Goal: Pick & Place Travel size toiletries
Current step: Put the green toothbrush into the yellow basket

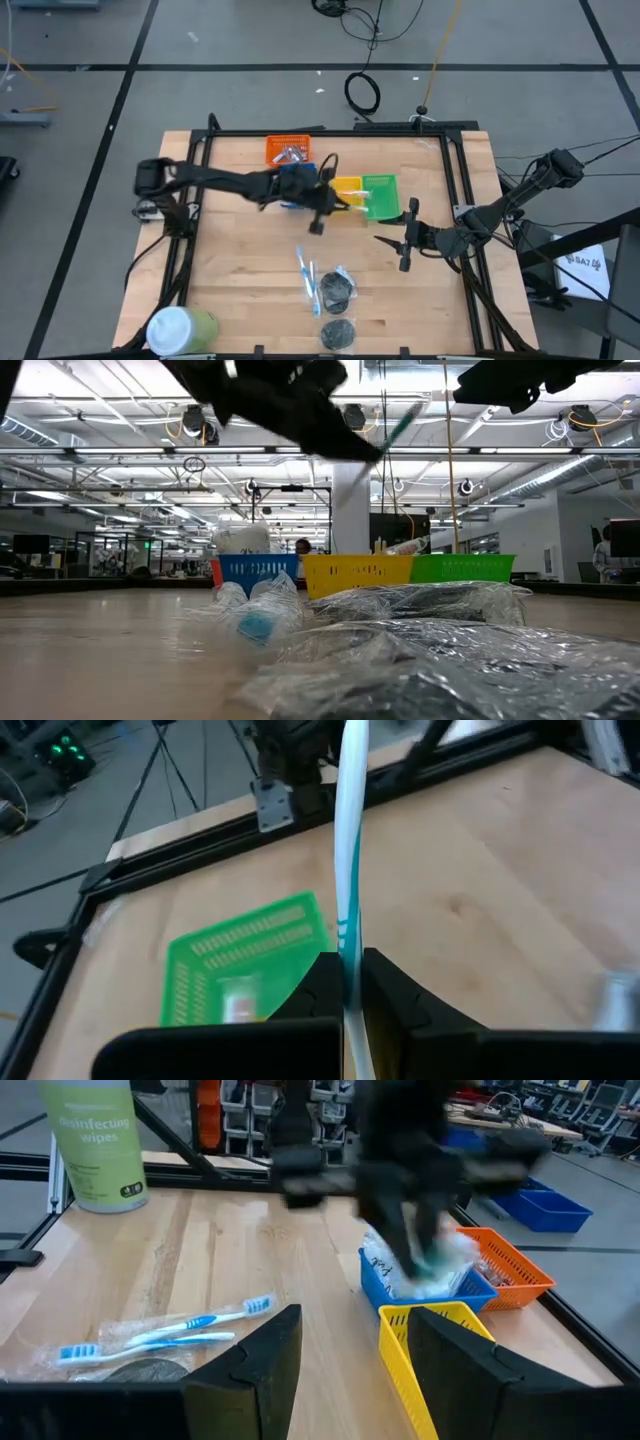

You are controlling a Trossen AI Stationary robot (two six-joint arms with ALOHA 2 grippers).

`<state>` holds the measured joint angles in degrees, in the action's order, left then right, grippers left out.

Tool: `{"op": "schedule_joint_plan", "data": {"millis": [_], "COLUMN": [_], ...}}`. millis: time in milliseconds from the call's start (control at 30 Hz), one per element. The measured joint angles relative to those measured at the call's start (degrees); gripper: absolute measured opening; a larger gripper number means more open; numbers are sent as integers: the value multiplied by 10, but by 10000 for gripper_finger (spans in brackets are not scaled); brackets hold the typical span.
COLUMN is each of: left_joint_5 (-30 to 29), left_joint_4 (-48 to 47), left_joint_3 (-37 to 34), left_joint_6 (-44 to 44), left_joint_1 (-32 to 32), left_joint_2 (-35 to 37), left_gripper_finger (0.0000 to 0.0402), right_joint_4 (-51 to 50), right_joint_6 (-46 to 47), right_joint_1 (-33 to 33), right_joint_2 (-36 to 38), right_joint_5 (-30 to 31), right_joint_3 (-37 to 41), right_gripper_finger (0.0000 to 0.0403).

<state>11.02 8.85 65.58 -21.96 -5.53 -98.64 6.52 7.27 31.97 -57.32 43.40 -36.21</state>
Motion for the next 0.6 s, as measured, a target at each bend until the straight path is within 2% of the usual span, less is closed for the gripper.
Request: {"op": "schedule_joint_plan", "data": {"millis": [167,367,533,600], "left_joint_5": [35,42,39,16], "left_joint_4": [71,44,5,-8], "left_joint_3": [0,0,0,0], "left_joint_6": [28,64,73,74], "left_joint_1": [-59,-89,-93,-89], "left_joint_2": [-68,-95,-97,-97], "left_gripper_finger": [10,8,50,69], "right_joint_4": [-1,-4,-5,-6], "right_joint_6": [0,0,0,0], "right_joint_1": [0,0,0,0], "right_joint_2": [0,0,0,0], "right_joint_5": [0,0,0,0], "right_joint_3": [0,0,0,0], "right_gripper_finger": [171,171,171,171]}}
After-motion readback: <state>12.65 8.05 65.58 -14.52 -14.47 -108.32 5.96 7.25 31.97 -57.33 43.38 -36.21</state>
